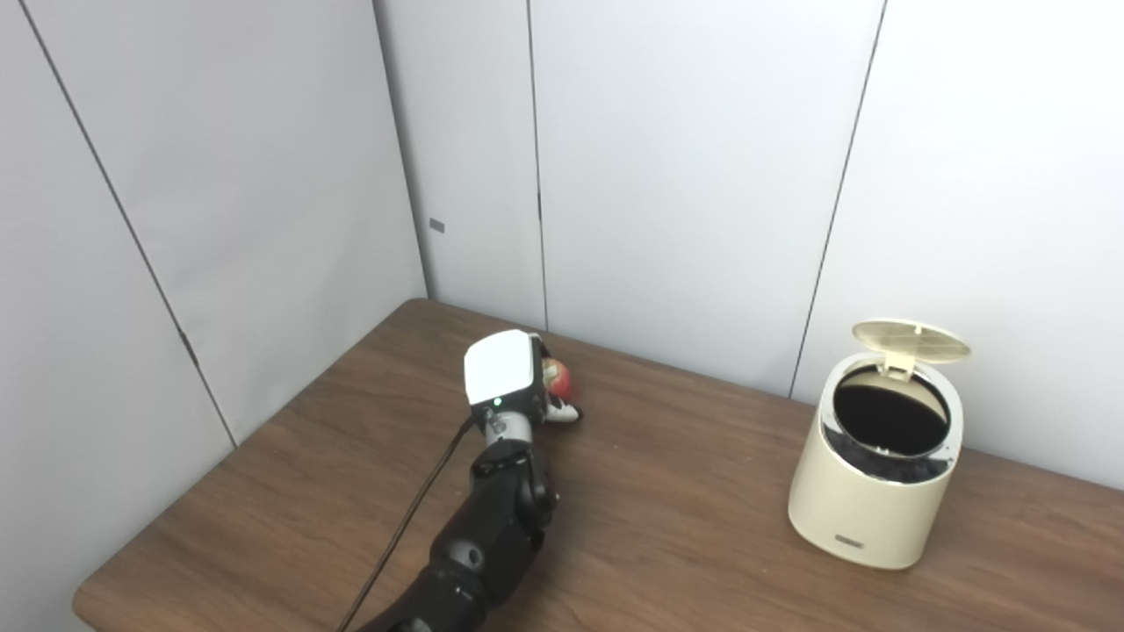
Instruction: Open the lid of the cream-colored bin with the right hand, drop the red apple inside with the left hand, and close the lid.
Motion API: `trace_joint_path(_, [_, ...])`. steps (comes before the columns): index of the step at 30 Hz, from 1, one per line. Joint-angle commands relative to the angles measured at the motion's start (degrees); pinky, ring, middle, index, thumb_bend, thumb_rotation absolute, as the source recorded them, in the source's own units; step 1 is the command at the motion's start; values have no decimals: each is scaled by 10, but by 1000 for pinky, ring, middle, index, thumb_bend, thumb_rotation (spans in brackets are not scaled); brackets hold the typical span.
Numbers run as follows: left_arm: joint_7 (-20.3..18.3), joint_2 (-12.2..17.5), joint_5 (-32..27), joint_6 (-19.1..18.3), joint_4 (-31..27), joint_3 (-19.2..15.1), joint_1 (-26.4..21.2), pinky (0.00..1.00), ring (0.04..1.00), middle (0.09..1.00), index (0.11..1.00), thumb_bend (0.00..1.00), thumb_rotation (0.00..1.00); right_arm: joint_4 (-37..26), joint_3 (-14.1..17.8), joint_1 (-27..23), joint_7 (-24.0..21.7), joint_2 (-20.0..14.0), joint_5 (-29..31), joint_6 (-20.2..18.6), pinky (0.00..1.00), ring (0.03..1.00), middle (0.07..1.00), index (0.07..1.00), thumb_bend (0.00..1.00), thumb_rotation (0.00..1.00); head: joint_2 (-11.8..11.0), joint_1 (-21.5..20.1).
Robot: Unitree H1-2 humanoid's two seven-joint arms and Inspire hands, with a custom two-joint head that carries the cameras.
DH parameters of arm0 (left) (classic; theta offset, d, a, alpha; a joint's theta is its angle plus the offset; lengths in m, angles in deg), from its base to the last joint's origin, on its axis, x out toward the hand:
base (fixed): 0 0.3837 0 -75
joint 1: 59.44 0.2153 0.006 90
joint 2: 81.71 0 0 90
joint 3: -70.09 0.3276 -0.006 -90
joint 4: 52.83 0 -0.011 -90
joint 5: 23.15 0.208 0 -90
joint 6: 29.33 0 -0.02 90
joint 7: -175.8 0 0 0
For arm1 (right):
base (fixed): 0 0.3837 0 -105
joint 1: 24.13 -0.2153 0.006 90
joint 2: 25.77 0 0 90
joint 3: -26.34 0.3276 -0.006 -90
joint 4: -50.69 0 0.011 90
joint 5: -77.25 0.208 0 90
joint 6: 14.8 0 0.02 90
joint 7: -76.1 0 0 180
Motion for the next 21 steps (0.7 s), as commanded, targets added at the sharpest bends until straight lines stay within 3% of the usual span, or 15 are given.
trace_joint_path(1, [24, 24, 2, 10, -14, 8, -21, 134, 202, 463, 486, 520, 0, 18, -4, 32, 2, 9, -9, 17, 426, 564, 603, 583, 817, 813, 0, -2])
trace_joint_path(3, [22, 31, 2, 10, -18, 17, -19, 174, 250, 409, 506, 513, 0, 16, -3, 32, 1, 10, -9, 17, 424, 562, 602, 580, 834, 817, 1, -4])
trace_joint_path(6, [21, 37, -2, 11, -26, 24, -16, 202, 282, 402, 512, 512, 0, 13, -2, 33, 0, 13, -10, 17, 422, 562, 603, 580, 847, 822, 1, -8])
trace_joint_path(9, [20, 40, -6, 12, -34, 27, -13, 163, 235, 387, 507, 511, 0, 9, -1, 35, -1, 17, -12, 17, 415, 559, 600, 579, 865, 823, 1, -17])
trace_joint_path(12, [15, 40, -17, 15, -52, 27, -7, 157, 227, 450, 490, 519, 0, 7, -2, 36, 0, 20, -19, 17, 419, 566, 604, 585, 867, 830, 3, -29])
trace_joint_path(14, [6, 37, -25, 15, -83, 28, 1, 151, 222, 424, 492, 517, 0, 3, -1, 39, 0, 24, -26, 17, 421, 568, 607, 587, 867, 833, 6, -45])
trace_joint_path(19, [0, 27, -41, 40, -194, 28, 31, 80, 133, 470, 479, 524, 0, -15, 4, 45, -8, 41, -36, 17, 442, 592, 628, 601, 801, 811, 12, -98])
trace_joint_path(21, [-4, 25, -44, 47, -238, 26, 42, 90, 151, 471, 479, 524, 0, -26, 4, 46, -16, 52, -37, 17, 467, 612, 642, 610, 687, 742, 12, -124])
